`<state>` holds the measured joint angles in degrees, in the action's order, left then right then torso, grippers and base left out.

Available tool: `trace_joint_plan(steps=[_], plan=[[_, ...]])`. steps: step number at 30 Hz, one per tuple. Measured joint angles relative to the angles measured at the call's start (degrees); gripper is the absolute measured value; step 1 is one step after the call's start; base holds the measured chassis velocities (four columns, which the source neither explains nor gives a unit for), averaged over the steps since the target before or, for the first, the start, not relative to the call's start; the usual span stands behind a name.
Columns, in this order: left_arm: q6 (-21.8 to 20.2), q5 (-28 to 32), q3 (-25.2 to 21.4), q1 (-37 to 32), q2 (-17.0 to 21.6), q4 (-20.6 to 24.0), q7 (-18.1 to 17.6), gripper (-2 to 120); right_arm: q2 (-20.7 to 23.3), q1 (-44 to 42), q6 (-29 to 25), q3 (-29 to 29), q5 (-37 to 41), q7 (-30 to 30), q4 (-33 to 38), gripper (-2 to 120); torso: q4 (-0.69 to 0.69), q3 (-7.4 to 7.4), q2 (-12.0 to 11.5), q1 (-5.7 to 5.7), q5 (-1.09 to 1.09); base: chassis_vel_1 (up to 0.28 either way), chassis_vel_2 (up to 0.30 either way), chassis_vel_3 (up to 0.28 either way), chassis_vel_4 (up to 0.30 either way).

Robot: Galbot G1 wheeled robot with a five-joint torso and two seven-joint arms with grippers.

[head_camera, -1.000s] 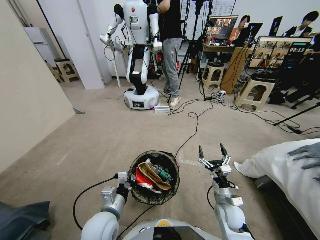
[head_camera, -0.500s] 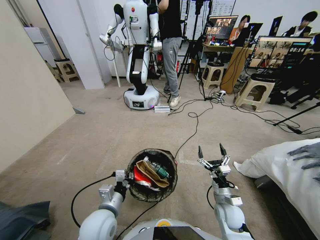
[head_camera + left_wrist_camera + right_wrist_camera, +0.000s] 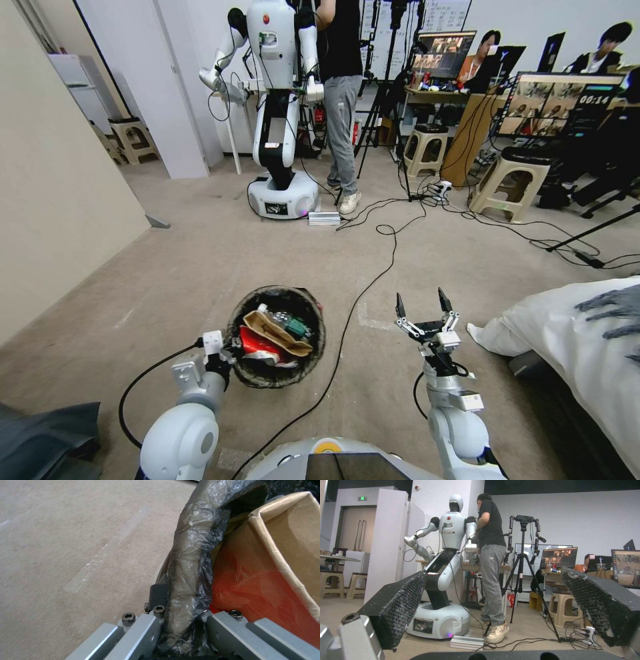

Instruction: Pick up the trash bin, then pick up the garbage from the floor and place it into the trash bin.

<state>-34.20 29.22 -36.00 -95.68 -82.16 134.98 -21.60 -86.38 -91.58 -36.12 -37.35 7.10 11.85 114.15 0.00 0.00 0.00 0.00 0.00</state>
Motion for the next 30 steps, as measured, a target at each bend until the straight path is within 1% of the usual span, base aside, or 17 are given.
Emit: trace_joint_plan(steps=[7, 14, 25, 30], plan=[[-0.3, 0.6, -0.6, -0.6, 0.0, -2.3, -1.1, 0, -0.1, 0.2, -0.3, 0.0, 0.0, 0.0, -0.4, 100, 0.00, 0.00, 0.0, 0.00, 0.00, 0.000, 0.000, 0.000, 0.000], [-0.1, 1.8, -1.7, -1.0, 0.0, -6.0, -1.9, 0, -0.3, -0.1, -0.6, 0.0, -0.1, 0.1, -0.4, 100, 0.00, 0.00, 0.0, 0.00, 0.00, 0.000, 0.000, 0.000, 0.000], [0.4, 2.2, -2.1, -1.3, 0.0, -9.9, -2.0, 0, -0.6, 0.0, -0.6, 0.1, -0.6, 0.1, -0.4, 100, 0.00, 0.00, 0.0, 0.00, 0.00, 0.000, 0.000, 0.000, 0.000], [0.5, 2.2, -2.0, -1.5, 0.0, -10.6, -1.9, 0, -0.6, -0.1, -0.7, 0.1, -0.6, 0.4, -0.5, 100, 0.00, 0.00, 0.0, 0.00, 0.00, 0.000, 0.000, 0.000, 0.000]])
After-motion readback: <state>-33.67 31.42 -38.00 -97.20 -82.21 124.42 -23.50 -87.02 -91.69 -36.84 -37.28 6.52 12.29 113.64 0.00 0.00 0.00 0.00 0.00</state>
